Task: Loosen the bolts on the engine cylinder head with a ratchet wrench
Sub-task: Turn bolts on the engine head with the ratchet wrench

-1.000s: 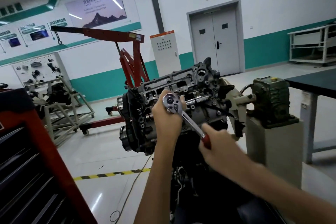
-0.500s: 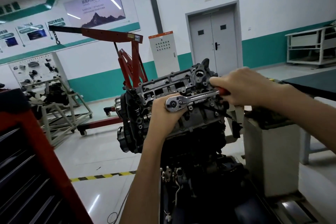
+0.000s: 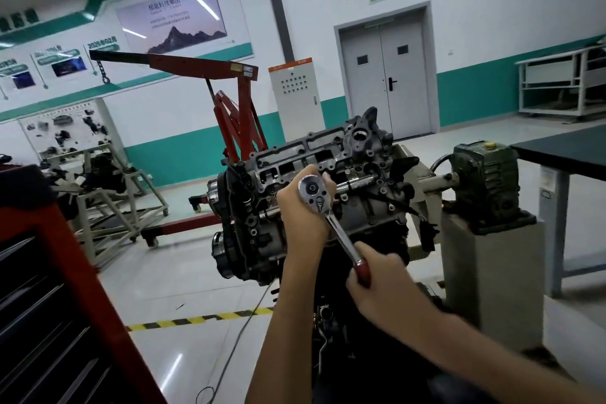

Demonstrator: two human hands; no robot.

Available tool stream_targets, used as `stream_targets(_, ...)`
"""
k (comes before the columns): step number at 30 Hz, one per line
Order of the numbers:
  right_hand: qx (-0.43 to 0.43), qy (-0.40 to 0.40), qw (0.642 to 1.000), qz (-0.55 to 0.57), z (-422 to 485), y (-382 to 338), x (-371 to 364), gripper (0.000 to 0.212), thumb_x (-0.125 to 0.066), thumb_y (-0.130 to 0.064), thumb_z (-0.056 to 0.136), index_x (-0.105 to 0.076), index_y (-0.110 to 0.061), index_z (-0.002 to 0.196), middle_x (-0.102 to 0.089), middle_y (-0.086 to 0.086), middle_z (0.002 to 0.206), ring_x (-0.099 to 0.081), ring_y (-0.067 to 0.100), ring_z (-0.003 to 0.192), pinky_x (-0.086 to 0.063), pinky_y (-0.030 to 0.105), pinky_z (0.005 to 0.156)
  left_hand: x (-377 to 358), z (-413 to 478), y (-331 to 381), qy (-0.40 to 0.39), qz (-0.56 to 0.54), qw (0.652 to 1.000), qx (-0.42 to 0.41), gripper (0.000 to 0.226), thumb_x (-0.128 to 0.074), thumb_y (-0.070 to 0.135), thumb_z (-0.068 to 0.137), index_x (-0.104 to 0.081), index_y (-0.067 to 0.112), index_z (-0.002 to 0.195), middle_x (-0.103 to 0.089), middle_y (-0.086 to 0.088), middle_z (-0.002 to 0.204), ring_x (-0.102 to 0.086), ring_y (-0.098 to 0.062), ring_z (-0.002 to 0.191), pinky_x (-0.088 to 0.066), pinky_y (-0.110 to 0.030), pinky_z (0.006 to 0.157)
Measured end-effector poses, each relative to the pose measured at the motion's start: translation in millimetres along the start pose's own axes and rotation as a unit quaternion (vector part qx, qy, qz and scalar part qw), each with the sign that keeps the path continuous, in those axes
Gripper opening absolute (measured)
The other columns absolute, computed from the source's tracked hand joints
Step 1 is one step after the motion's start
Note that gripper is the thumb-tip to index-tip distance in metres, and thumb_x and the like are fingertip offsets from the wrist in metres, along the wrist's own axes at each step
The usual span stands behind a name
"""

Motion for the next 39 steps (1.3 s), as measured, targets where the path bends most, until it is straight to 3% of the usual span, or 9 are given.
stream_targets(4, 0.110, -0.119, 0.960, -0.227, 41, 12, 68, 0.018, -0.053, -0.011, 0.083, -0.040, -0.022, 0.078, -0.046, -0.010, 0.055, -0.047, 0.005, 0.042, -0.043, 0.019, 0.040, 14, 8, 0, -0.079, 0.106, 0.991, -0.011, 0.040, -0.050, -0.001, 0.071, -0.035, 0.030, 0.050, -0.036, 0.013, 0.048, -0.029, -0.004, 0.053, -0.025, -0.026, 0.053)
stream_targets(9, 0.208, -0.057, 0.880, -0.424, 101, -5, 129, 0.018, -0.059, -0.016, 0.081, -0.048, -0.017, 0.096, -0.034, -0.015, 0.056, -0.033, -0.005, 0.050, -0.030, 0.016, 0.054, 16, 13, 15, -0.170, 0.169, 0.968, -0.072, 0.042, -0.064, -0.004, 0.076, -0.060, 0.032, 0.055, -0.054, 0.018, 0.054, -0.049, 0.011, 0.054, -0.035, -0.005, 0.056)
stream_targets(13, 0.124, -0.052, 0.924, -0.359, 70, 4, 96, 0.012, -0.054, -0.016, 0.085, -0.043, -0.019, 0.090, -0.041, -0.012, 0.059, -0.043, -0.003, 0.051, -0.037, 0.012, 0.047, 24, 4, 7, -0.082, 0.142, 0.985, -0.058, 0.036, -0.064, 0.008, 0.075, -0.046, 0.034, 0.059, -0.048, 0.012, 0.057, -0.039, -0.002, 0.055, -0.034, -0.025, 0.054)
stream_targets(17, -0.007, -0.020, 0.990, -0.137, 12, 7, 28, 0.018, -0.052, -0.016, 0.083, -0.037, -0.024, 0.079, -0.041, -0.005, 0.058, -0.039, 0.003, 0.044, -0.028, 0.014, 0.041, 7, -11, 2, 0.015, 0.101, 0.992, -0.076, 0.036, -0.062, 0.004, 0.081, -0.042, 0.031, 0.067, -0.045, 0.008, 0.061, -0.039, -0.004, 0.057, -0.036, -0.026, 0.053)
stream_targets(21, -0.060, 0.012, 0.995, 0.073, -12, -4, -23, 0.005, -0.053, -0.008, 0.082, -0.050, -0.012, 0.081, -0.044, 0.000, 0.054, -0.039, 0.009, 0.037, -0.032, 0.013, 0.038, -8, -8, 3, 0.022, 0.027, 0.999, -0.028, 0.034, -0.061, 0.018, 0.083, -0.044, 0.038, 0.062, -0.038, 0.016, 0.057, -0.032, -0.001, 0.057, -0.035, -0.026, 0.061)
stream_targets(25, 0.009, -0.037, 0.998, -0.047, 9, 8, 18, 0.012, -0.053, -0.011, 0.079, -0.045, -0.020, 0.074, -0.044, -0.001, 0.055, -0.041, 0.008, 0.039, -0.040, 0.022, 0.042, 4, 2, -2, -0.004, 0.070, 0.997, -0.023, 0.030, -0.057, 0.011, 0.075, -0.053, 0.031, 0.054, -0.046, 0.018, 0.052, -0.039, 0.003, 0.053, -0.036, -0.019, 0.057)
stream_targets(28, 0.096, -0.122, 0.963, -0.220, 45, 17, 73, 0.010, -0.052, -0.010, 0.084, -0.047, -0.018, 0.082, -0.047, -0.008, 0.057, -0.048, 0.003, 0.040, -0.046, 0.020, 0.040, 13, 7, -3, -0.066, 0.121, 0.990, -0.028, 0.032, -0.054, -0.004, 0.074, -0.039, 0.013, 0.051, -0.036, 0.010, 0.051, -0.031, -0.004, 0.054, -0.028, -0.025, 0.053)
stream_targets(33, 0.207, -0.060, 0.882, -0.419, 102, -2, 129, 0.013, -0.056, -0.014, 0.082, -0.049, -0.015, 0.093, -0.034, -0.015, 0.056, -0.034, -0.004, 0.049, -0.025, 0.012, 0.049, 14, 15, 12, -0.163, 0.162, 0.971, -0.059, 0.048, -0.067, -0.005, 0.077, -0.058, 0.039, 0.062, -0.058, 0.022, 0.055, -0.051, 0.004, 0.055, -0.038, -0.011, 0.054)
stream_targets(39, 0.045, -0.029, 0.966, -0.251, 38, 16, 70, 0.013, -0.051, -0.013, 0.084, -0.041, -0.021, 0.080, -0.045, -0.006, 0.058, -0.045, 0.003, 0.047, -0.035, 0.013, 0.040, 3, -4, 5, -0.017, 0.122, 0.989, -0.085, 0.039, -0.061, 0.001, 0.076, -0.042, 0.032, 0.064, -0.047, 0.012, 0.060, -0.038, -0.002, 0.055, -0.033, -0.022, 0.052)
Point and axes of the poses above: each hand's wrist, its own z-axis towards the middle knuckle, its own x-axis out of the back of the hand, y = z × x, the point moved 2 cm from there along z, towards the middle knuckle
